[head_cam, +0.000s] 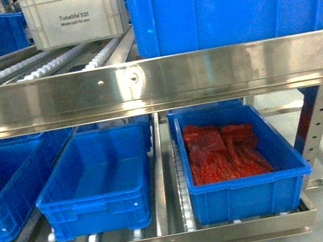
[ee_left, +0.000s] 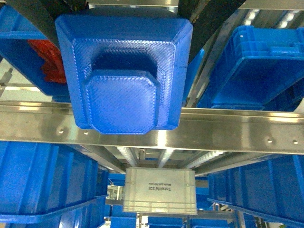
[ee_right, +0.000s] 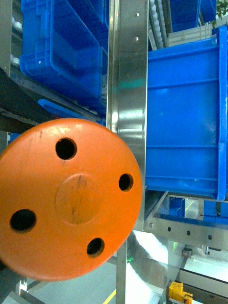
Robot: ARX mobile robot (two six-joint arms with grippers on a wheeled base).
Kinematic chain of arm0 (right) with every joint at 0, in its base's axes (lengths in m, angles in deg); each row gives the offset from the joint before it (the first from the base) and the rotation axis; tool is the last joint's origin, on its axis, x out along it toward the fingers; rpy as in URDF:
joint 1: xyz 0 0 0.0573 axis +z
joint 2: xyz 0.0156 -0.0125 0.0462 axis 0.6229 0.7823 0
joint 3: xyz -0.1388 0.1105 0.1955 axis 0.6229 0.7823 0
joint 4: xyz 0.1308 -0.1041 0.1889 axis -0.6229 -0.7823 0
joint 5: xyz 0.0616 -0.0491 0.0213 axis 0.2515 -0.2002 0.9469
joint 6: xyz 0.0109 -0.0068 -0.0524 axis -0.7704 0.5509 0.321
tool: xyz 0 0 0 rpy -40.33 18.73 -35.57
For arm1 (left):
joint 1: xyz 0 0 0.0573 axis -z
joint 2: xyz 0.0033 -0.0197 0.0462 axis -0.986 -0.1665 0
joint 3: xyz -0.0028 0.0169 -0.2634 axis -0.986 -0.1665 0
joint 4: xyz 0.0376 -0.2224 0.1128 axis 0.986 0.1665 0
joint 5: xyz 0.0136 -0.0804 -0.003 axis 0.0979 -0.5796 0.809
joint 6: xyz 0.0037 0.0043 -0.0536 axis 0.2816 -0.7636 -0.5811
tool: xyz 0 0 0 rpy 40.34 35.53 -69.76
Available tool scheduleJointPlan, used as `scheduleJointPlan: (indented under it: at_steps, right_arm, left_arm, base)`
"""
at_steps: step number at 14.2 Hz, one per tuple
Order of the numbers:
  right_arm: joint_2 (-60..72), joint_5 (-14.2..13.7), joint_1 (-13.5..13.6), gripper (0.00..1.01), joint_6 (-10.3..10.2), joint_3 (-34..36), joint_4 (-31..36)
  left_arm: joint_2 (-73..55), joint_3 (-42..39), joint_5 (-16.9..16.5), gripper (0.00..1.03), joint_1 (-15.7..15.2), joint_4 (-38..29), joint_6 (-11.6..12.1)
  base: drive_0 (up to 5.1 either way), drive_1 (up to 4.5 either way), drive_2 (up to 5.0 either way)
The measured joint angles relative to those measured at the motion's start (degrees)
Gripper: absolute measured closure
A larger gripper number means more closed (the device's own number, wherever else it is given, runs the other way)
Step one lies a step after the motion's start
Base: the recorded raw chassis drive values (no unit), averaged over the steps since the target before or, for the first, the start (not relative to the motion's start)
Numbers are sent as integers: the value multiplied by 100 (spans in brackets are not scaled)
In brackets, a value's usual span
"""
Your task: Sort blue parts and orange caps into right shelf containers
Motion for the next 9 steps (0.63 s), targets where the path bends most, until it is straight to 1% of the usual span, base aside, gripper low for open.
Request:
scheduleJointPlan:
  at_steps: [9]
  right_arm:
    - [0, 2, 0, 58, 0, 0, 17]
  left_arm:
    - [0, 0, 17, 63, 0, -4, -2]
  base:
    - [-503, 242, 242]
